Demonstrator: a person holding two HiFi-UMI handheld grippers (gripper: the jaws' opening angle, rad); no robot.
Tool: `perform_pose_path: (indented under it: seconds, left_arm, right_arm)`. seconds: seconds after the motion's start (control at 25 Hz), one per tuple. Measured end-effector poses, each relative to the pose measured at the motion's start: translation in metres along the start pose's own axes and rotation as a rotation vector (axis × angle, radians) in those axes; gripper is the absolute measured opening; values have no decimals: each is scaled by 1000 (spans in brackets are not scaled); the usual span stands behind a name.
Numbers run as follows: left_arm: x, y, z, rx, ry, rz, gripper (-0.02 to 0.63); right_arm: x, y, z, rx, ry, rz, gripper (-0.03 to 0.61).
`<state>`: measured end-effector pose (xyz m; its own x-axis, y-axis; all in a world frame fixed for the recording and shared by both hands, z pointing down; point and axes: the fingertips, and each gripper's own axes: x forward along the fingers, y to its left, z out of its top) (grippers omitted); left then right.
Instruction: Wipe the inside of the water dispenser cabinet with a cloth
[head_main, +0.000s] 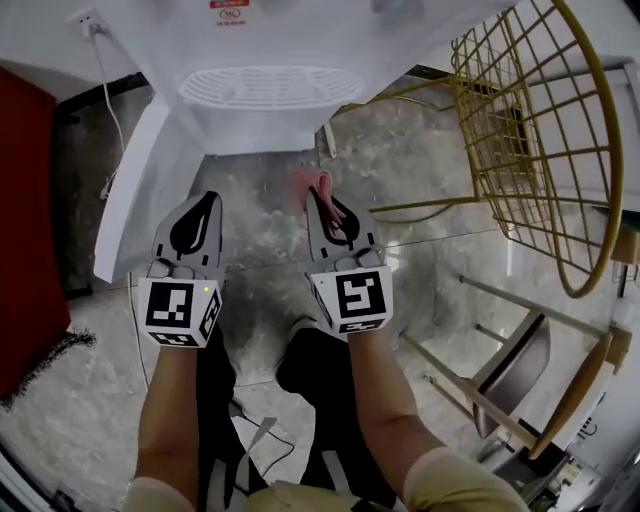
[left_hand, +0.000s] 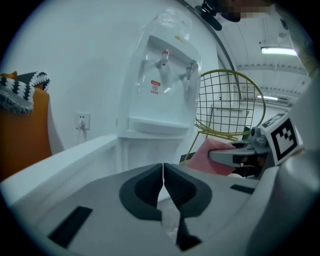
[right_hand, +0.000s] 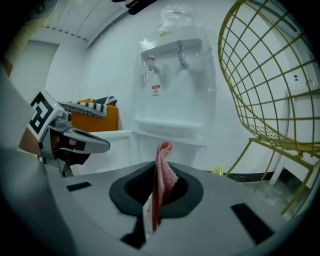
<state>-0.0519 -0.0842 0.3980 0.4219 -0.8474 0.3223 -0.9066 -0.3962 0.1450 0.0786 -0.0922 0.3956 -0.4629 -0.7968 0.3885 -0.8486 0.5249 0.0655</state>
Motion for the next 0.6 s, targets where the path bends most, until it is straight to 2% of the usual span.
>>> perform_pose_path:
  seconds: [0.12,0.32,0.52,0.6]
  left_arm:
    - [18,2,-7,-16,-16,-48,17]
    - [40,6,-17,39,3,-102,17]
    - [54,5,-23,8,-23,-143,18]
    - [62,3,-26,19,-24,-159,18]
  right_arm:
    - [19,2,-12,-32,3,25,28]
    - [47,3,-21,-143,10,32,28]
    - [64,-5,-37,-179,19,40,28]
    - [74,-10,-42,-206,19,39,28]
